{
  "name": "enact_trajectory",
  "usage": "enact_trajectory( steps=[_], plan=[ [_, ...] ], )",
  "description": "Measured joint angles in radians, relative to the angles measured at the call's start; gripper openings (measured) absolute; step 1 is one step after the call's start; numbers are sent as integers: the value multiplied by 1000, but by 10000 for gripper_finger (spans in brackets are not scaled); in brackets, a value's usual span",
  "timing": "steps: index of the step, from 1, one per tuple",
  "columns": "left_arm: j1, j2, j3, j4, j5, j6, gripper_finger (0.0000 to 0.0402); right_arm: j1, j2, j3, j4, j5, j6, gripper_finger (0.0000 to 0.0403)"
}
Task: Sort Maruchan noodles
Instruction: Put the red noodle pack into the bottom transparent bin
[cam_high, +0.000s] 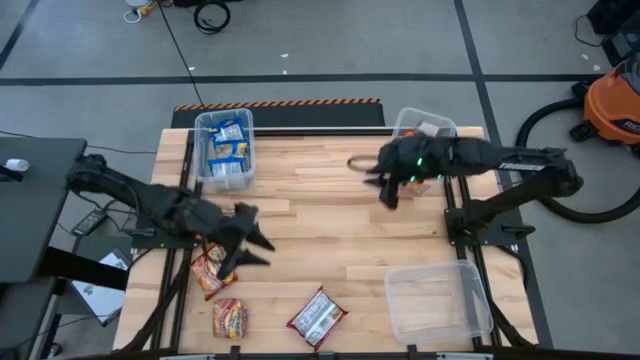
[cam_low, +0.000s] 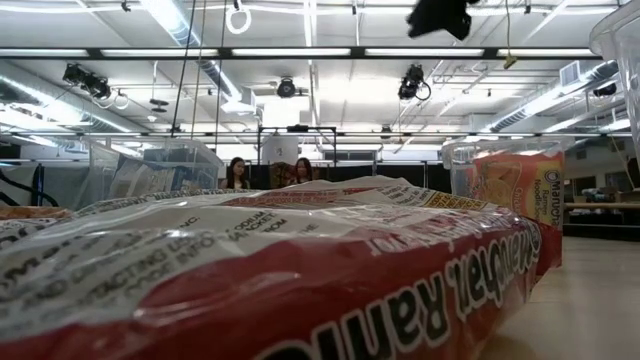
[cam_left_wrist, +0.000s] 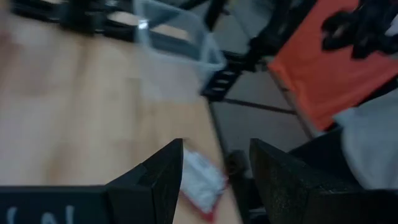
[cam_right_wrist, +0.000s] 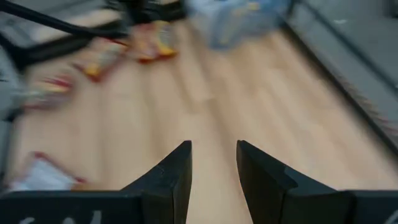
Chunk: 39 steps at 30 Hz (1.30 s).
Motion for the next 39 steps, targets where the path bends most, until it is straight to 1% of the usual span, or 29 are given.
enact_trajectory(
  steps=[4, 7, 9, 13, 15, 16, 19, 21, 24, 27, 31, 34, 37, 39],
  plan=[
    [-89, 75, 0, 94, -12, -63, 192, 148, 85, 0, 75, 21, 182, 131],
    [-157, 132, 0, 107, -25, -138, 192, 230, 155, 0, 130, 21, 342, 131],
    [-200, 166, 0, 107, -40, -192, 192, 269, 206, 0, 157, 19, 428, 132],
    [-284, 229, 0, 111, -121, -314, 192, 321, 318, 0, 248, -2, 552, 133],
    [-322, 271, 0, 108, -160, -371, 192, 337, 387, 0, 286, -35, 612, 133],
    [-336, 294, 0, 112, -169, -404, 192, 343, 424, -1, 310, -69, 632, 134],
    [-372, 374, 0, 123, -179, -510, 192, 364, 526, -1, 403, -203, 642, 141],
    [-392, 429, 0, 145, -180, -576, 192, 379, 579, -1, 453, -259, 657, 151],
    [-419, 515, 0, 204, -181, -652, 192, 398, 646, -1, 427, -279, 708, 170],
    [-441, 593, 0, 256, -180, -723, 192, 404, 699, -2, 404, -297, 692, 184],
    [-446, 674, -1, 286, -183, -796, 192, 411, 756, -2, 458, -359, 677, 185],
    [-435, 719, -1, 311, -211, -840, 192, 423, 785, -2, 489, -398, 661, 181],
    [-420, 754, -1, 329, -246, -849, 192, 431, 799, -2, 473, -403, 652, 180],
    [-404, 775, 0, 346, -257, -846, 192, 434, 798, -2, 460, -388, 636, 180]
  ],
)
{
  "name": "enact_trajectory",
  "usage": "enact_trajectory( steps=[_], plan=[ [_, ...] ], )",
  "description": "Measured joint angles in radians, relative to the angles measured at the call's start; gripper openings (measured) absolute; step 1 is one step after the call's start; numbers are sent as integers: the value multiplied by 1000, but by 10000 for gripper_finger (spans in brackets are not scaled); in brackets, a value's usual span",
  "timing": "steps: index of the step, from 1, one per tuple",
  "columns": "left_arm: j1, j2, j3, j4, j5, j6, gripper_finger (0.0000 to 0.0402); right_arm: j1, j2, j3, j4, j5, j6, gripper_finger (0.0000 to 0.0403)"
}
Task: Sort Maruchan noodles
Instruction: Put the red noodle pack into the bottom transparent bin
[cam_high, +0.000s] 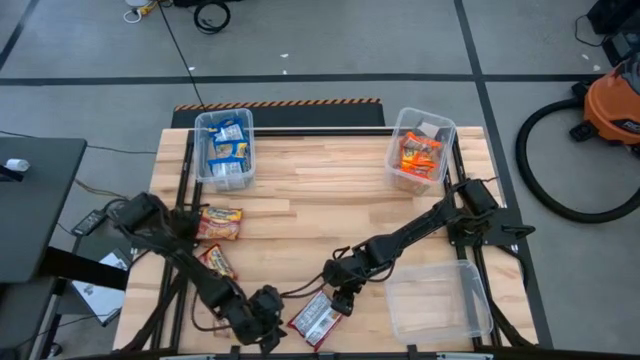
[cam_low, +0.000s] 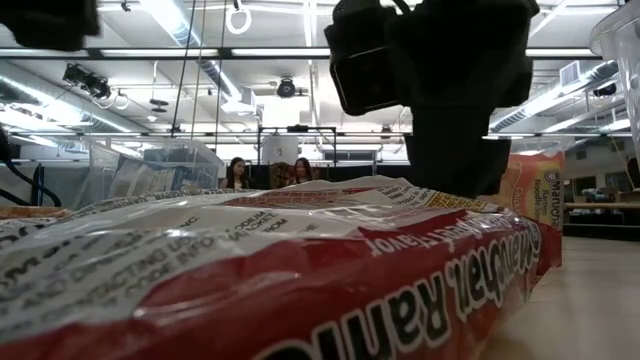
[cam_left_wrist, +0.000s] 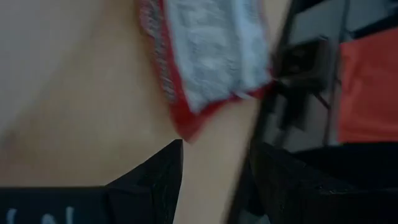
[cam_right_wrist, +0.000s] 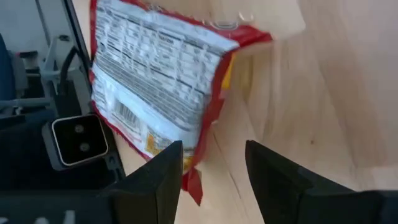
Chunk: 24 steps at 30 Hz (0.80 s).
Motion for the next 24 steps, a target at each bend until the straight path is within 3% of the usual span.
enact_trajectory(
  steps=[13, 24],
  plan=[
    [83, 81, 2, 4, 13, 60, 192, 0, 0, 1, 11, 6, -75, 158],
    [89, 83, 0, 22, 6, 80, 192, -3, 45, 0, 54, -87, -78, 136]
  ],
)
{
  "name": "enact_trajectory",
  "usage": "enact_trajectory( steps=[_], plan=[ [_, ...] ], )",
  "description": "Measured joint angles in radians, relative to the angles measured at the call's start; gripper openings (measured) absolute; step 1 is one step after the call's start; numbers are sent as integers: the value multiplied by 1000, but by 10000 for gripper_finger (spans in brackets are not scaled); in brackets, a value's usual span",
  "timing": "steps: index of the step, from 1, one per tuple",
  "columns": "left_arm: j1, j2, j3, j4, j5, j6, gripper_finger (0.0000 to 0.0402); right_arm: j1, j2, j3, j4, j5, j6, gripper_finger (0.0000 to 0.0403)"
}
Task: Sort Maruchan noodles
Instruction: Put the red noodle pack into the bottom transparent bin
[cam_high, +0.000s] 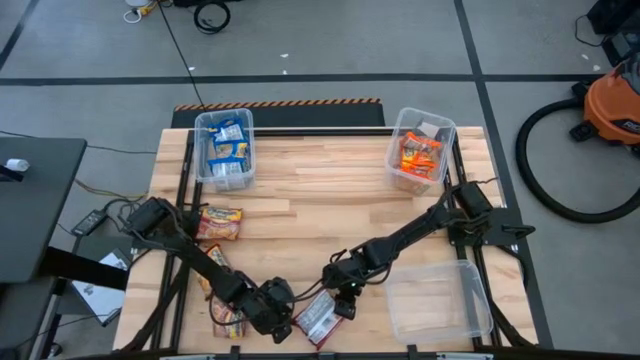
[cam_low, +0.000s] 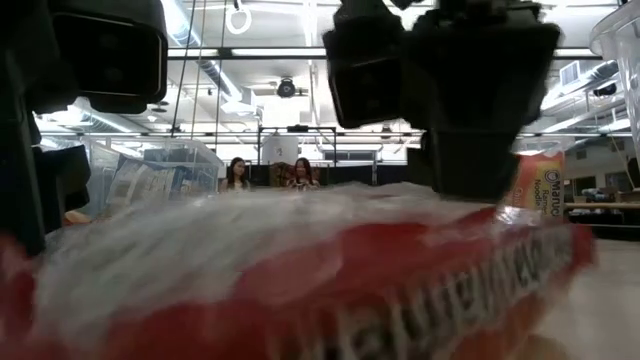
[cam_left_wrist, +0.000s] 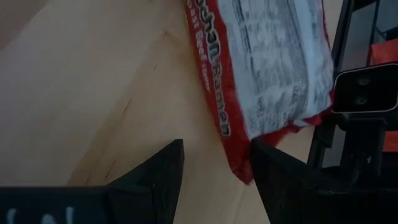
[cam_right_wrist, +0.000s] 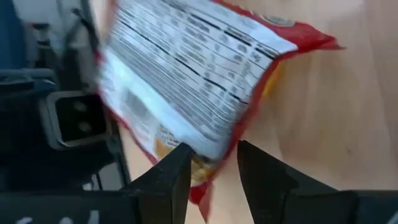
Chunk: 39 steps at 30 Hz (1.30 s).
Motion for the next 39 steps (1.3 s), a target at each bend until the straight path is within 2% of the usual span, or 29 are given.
enact_trajectory(
  steps=[6, 12, 15, 19, 22, 24, 27, 33, 37, 39],
  plan=[
    [8, 0, -1, 2, -5, 11, 192, -16, 1, 1, 31, -6, 15, 95],
    [8, -4, 0, -10, -5, 11, 192, -17, 1, 1, 35, -3, 34, 13],
    [11, -37, -2, -83, 25, 26, 192, -17, -6, 7, -4, 6, 45, 9],
    [13, -142, -2, -278, 73, 69, 192, -17, -63, 86, -241, 110, 45, 6],
    [15, -245, -2, -479, 91, 127, 192, -17, -118, 215, -488, 204, 45, 4],
    [21, -323, -2, -605, 71, 161, 192, -18, -145, 317, -652, 258, 67, 4],
    [37, -432, -2, -760, -20, 196, 192, -17, -180, 468, -829, 301, 120, 3],
    [93, -593, -1, -800, -195, 360, 192, 26, -244, 664, -991, 350, 246, 2],
    [133, -658, -1, -806, -213, 466, 192, 64, -301, 753, -1065, 363, 334, 2],
    [148, -683, -1, -811, -208, 503, 192, 83, -330, 787, -1118, 326, 400, 2]
  ],
)
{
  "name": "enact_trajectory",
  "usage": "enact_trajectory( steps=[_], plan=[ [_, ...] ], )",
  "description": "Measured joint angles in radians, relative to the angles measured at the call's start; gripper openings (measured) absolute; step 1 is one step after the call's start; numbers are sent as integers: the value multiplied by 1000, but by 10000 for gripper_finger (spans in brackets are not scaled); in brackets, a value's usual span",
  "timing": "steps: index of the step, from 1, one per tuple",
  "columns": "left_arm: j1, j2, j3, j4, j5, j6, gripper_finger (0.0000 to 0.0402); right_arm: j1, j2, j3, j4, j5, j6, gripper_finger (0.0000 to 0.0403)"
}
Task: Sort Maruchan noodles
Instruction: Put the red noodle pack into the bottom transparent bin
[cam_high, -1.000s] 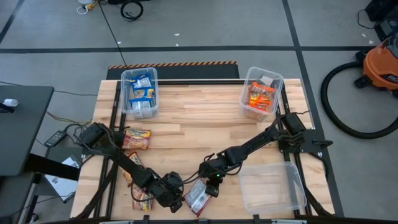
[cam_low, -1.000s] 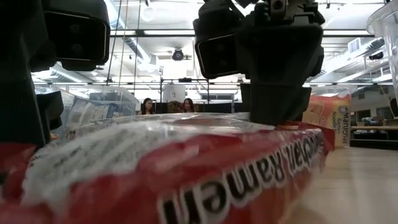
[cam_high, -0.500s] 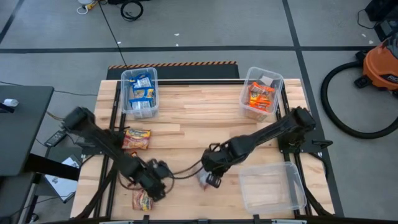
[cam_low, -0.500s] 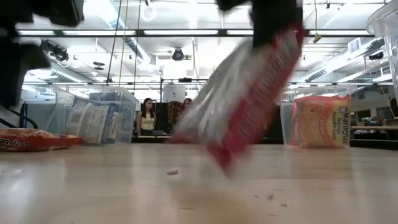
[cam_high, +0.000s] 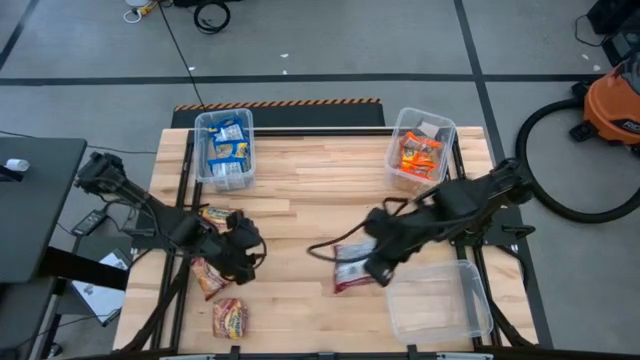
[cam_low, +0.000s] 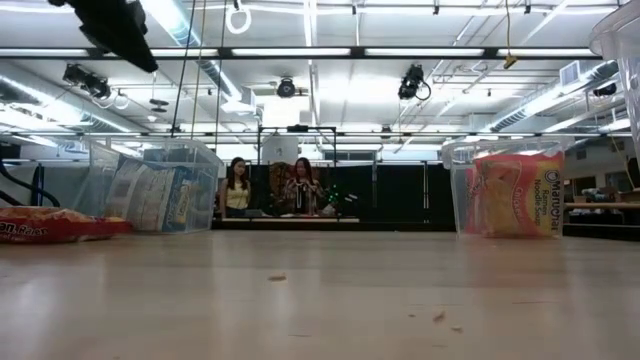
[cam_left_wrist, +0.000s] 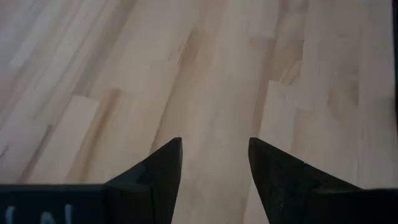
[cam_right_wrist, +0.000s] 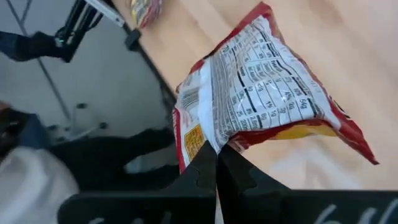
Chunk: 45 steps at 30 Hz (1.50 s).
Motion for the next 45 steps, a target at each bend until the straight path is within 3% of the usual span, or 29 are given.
enact_trajectory(
  steps=[8, 15, 24, 28, 32, 38, 45],
  plan=[
    [54, -41, 0, -1, 11, 125, 192, 131, -75, 21, -227, -225, 302, 4],
    [58, -40, 0, 0, 11, 125, 192, 236, -63, -55, -220, -158, 403, 4],
    [55, -40, 0, -3, 105, 127, 192, 289, -11, -192, -219, -261, 409, 4],
    [55, -40, 0, -2, 112, 126, 192, 288, -9, -192, -219, -193, 457, 4],
    [55, -40, 0, -3, 132, 115, 192, 268, 31, -192, -219, -185, 385, 4],
    [46, -50, 0, -94, 294, 83, 192, 224, 118, -193, -157, -216, 260, 4],
    [26, -60, 0, -175, 296, 40, 192, 189, 209, -193, -56, -247, 152, 4]
  ],
)
